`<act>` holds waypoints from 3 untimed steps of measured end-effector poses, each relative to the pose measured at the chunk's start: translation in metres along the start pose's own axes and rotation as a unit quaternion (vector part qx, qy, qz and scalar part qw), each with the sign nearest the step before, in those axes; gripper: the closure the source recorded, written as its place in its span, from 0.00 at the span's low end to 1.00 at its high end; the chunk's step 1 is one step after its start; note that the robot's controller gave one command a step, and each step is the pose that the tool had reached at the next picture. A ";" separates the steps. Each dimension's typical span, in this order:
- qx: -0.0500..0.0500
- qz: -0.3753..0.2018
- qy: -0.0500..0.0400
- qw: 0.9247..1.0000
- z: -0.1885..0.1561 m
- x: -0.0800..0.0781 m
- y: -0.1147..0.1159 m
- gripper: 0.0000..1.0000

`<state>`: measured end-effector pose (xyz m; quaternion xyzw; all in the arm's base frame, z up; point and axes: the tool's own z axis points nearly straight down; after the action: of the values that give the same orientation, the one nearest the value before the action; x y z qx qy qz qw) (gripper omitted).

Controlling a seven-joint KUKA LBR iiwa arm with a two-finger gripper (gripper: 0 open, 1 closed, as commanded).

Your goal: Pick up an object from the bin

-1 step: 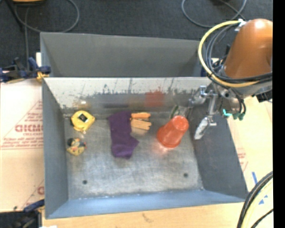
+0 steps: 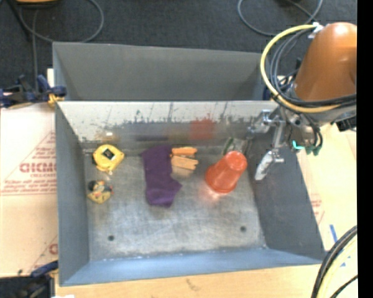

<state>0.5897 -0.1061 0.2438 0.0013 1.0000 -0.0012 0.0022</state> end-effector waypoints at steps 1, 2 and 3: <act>0.001 -0.019 -0.002 1.000 0.028 0.000 0.040 0.00; -0.002 -0.036 0.001 0.999 0.028 -0.041 0.074 0.00; -0.002 -0.228 0.001 0.974 0.152 0.057 0.096 1.00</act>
Offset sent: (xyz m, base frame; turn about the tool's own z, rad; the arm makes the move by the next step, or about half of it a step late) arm 0.0538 0.0781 -0.0228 -0.0735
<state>0.5337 -0.0107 0.0916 -0.2270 0.9739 0.0001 0.0010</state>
